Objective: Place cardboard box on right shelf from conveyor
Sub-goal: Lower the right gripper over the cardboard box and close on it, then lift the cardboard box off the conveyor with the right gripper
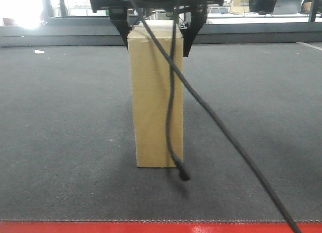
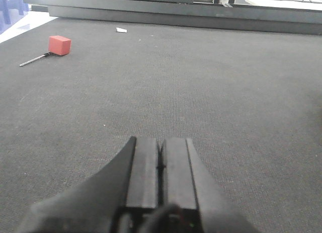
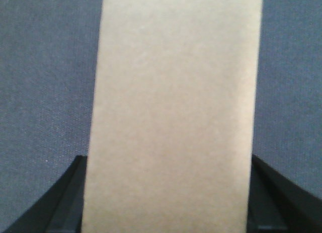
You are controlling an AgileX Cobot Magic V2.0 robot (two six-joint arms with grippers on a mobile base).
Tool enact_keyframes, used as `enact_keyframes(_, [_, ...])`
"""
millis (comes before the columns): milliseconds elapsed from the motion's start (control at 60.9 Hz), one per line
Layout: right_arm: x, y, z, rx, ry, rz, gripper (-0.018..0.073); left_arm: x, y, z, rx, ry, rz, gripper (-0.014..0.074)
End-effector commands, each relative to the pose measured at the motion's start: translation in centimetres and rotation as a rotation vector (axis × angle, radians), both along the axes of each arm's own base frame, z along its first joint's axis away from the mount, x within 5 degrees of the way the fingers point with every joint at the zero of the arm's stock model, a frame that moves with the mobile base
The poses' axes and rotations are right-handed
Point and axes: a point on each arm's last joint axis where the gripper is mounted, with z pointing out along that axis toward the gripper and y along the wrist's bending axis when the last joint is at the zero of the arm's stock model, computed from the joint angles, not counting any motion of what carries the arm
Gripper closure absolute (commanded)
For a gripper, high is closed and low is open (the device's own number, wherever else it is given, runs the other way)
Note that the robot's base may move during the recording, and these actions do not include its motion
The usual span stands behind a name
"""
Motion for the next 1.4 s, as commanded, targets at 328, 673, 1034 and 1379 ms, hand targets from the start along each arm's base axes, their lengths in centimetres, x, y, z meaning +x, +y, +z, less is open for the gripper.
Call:
enact_keyframes(328, [-0.5, -3.0, 7.2, 0.142, -0.229, 0.037, 0.0396, -0.1, 0.1, 0.6, -0.009, -0.09, 0.011, 0.0713])
enact_keyframes(673, [-0.4, -9.5, 9.9, 0.051, -0.317, 0.075, 0.0396, -0.1, 0.1, 0.6, -0.009, -0.09, 0.011, 0.0713])
enact_keyframes(1034, [-6.5, -17.2, 7.9, 0.045, -0.388, 0.04, 0.0396, -0.1, 0.1, 0.6, -0.009, -0.09, 0.011, 0.0712])
enact_keyframes(1379, [-18.0, -22.8, 7.5, 0.124, -0.676, 0.089, 0.0396, -0.1, 0.1, 0.6, -0.009, -0.09, 0.011, 0.0713])
